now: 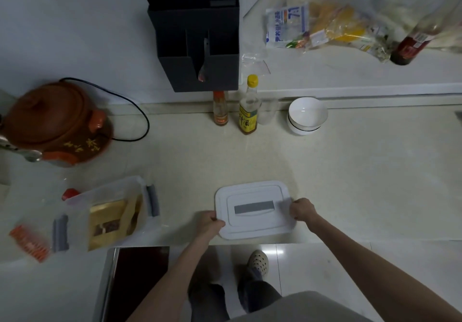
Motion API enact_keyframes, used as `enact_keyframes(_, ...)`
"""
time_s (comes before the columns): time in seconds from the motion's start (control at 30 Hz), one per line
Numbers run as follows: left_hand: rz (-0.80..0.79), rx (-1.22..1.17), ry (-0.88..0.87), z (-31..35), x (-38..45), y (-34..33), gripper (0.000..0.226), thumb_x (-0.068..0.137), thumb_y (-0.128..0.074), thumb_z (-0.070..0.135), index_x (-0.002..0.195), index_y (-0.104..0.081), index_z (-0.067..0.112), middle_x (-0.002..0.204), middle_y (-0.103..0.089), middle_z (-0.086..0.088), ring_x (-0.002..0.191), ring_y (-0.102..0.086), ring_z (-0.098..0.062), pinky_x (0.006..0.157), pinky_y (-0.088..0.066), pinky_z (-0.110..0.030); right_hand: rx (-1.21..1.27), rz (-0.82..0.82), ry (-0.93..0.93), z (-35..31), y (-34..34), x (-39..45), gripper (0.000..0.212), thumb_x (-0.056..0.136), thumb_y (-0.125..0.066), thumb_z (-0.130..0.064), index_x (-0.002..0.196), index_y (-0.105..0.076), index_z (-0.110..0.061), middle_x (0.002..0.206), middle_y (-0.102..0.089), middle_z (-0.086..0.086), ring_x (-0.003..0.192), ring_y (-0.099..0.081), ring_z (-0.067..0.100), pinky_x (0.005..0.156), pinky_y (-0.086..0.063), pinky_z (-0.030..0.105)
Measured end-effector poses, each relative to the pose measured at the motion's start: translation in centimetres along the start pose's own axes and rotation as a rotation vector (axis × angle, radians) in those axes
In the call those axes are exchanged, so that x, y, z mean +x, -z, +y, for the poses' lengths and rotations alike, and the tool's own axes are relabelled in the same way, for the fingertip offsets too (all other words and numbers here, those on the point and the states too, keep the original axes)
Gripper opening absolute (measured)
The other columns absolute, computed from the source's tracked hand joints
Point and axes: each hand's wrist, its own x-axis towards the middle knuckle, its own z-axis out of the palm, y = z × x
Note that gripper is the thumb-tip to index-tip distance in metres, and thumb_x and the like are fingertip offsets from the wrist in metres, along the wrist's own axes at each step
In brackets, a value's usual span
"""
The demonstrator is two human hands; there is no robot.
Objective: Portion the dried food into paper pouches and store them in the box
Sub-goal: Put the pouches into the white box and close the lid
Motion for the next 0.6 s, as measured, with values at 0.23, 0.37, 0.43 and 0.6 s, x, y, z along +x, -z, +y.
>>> enact_keyframes(0.23,0.105,0.018,-0.288,4.0,-1.1,4.5,0.031,0.078,-0.066,-0.006,0.109,-0.065,-0.004,0.108,-0.069,-0.019,0.099,-0.066,-0.031,0.083,-0.052,-0.036,0.029,0.194,0.058,-3.2,-0.4,-2.1,0.018,0.084,-0.047,-0.005,0.069,-0.057,-0.001,0.073,-0.058,0.016,0.068,-0.051,0.025,0.059,-0.035,0.026)
enact_keyframes(0.37,0.178,0.015,-0.398,5.5,-2.1,9.4,0.033,0.078,-0.071,0.002,0.110,-0.066,0.003,0.107,-0.069,-0.010,0.091,-0.062,-0.021,0.076,-0.047,-0.025,0.077,0.267,0.143,-6.7,-2.3,-4.9,0.016,0.078,-0.049,-0.001,0.064,-0.055,-0.002,0.068,-0.056,0.016,0.064,-0.050,0.025,0.058,-0.034,0.026)
enact_keyframes(0.43,0.220,0.008,-0.413,5.1,-2.7,12.4,0.036,0.079,-0.072,0.008,0.114,-0.065,0.008,0.109,-0.068,-0.005,0.093,-0.062,-0.017,0.075,-0.047,-0.025,0.099,0.272,0.191,-8.9,-4.0,-6.7,0.014,0.076,-0.048,0.000,0.062,-0.051,-0.004,0.065,-0.051,0.015,0.064,-0.045,0.024,0.059,-0.031,0.027)
enact_keyframes(0.6,0.336,-0.140,-0.393,1.2,-4.4,20.9,0.037,0.080,-0.072,0.004,0.115,-0.066,0.011,0.111,-0.068,-0.001,0.089,-0.064,-0.012,0.070,-0.053,-0.020,0.097,0.245,0.325,-14.9,-10.4,-10.2,0.026,0.082,-0.052,-0.005,0.101,-0.066,0.006,0.099,-0.066,0.024,0.097,-0.060,0.037,0.075,-0.044,0.031)
